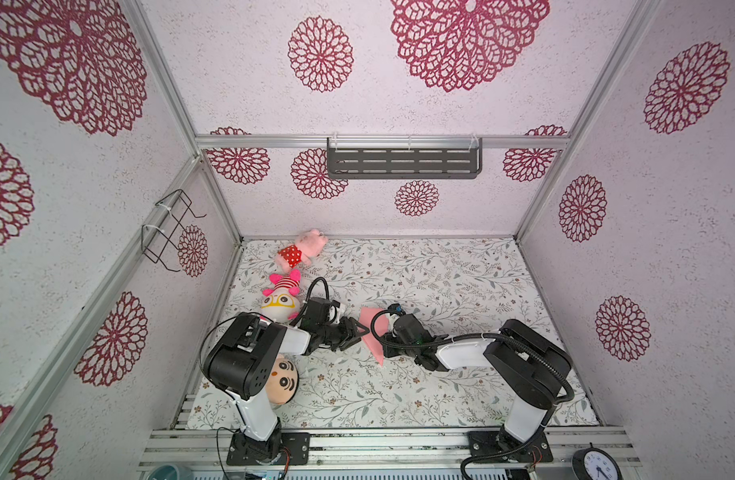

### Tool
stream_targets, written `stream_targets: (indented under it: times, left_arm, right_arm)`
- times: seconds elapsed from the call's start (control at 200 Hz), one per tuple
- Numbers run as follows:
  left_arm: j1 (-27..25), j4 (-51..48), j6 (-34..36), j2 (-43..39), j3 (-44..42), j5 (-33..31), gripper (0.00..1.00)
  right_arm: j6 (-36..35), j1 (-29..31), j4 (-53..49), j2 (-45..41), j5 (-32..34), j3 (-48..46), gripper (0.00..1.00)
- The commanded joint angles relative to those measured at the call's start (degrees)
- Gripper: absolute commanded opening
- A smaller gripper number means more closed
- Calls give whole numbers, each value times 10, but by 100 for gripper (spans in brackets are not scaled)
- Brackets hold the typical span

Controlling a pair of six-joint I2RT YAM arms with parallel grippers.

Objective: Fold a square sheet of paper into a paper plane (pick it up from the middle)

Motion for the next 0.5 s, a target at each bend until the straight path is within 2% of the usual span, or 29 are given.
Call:
stream_targets:
  times: [0.0, 0.495]
  left_arm:
    - [3, -3, -3, 17, 15, 7, 47]
    - [3, -38, 12, 33, 48, 7, 28]
  right_arm:
    - [5, -2, -16, 13, 13, 5, 13]
    - [2, -2, -15, 20, 13, 5, 11]
